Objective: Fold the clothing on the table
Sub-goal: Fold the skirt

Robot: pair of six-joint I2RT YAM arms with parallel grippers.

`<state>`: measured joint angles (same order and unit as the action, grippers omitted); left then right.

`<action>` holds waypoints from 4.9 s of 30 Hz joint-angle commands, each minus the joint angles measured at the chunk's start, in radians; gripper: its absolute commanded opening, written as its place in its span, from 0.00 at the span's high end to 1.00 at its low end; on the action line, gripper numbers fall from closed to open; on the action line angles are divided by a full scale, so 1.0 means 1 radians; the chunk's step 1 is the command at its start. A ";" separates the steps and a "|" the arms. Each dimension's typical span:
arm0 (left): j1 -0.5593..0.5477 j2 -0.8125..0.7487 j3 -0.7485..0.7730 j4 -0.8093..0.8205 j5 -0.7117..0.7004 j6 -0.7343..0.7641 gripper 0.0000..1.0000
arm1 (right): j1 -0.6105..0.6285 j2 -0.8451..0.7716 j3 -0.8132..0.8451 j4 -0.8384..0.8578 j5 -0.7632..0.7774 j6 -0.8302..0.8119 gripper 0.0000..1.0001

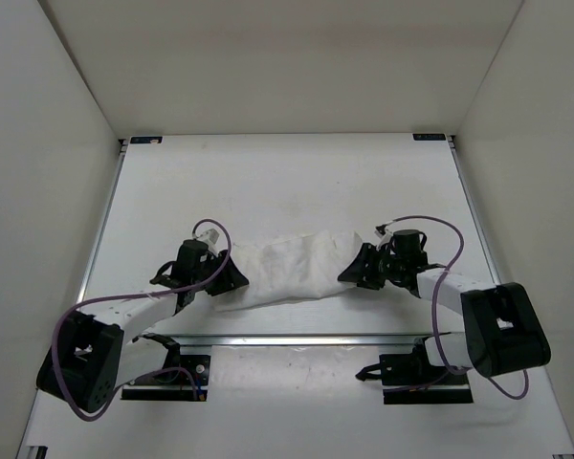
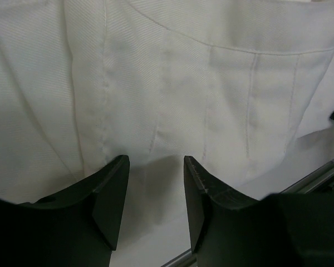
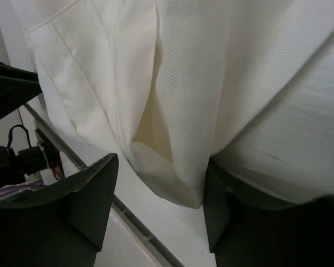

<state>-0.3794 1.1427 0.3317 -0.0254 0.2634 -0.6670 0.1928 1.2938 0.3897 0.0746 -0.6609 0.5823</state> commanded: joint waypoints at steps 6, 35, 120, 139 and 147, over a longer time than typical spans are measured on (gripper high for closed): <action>0.025 0.009 -0.022 -0.080 -0.082 0.040 0.45 | -0.055 0.015 0.011 0.016 0.041 0.014 1.00; 0.095 0.510 0.686 -0.094 0.180 0.078 0.43 | -0.149 0.280 0.682 -0.366 0.098 -0.219 1.00; 0.264 -0.426 0.204 -0.056 -0.096 -0.216 0.63 | 0.556 0.699 1.386 -0.420 0.114 -0.262 0.49; 0.241 -0.439 0.250 0.036 0.103 -0.306 0.56 | 0.382 0.886 1.198 -0.156 -0.148 0.074 0.54; 0.240 -0.451 0.242 0.054 0.112 -0.324 0.55 | 0.358 0.901 1.180 -0.171 -0.104 0.222 0.54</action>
<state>-0.1352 0.7124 0.5564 0.0097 0.3534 -0.9741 0.5735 2.2169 1.5551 -0.1005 -0.7574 0.7353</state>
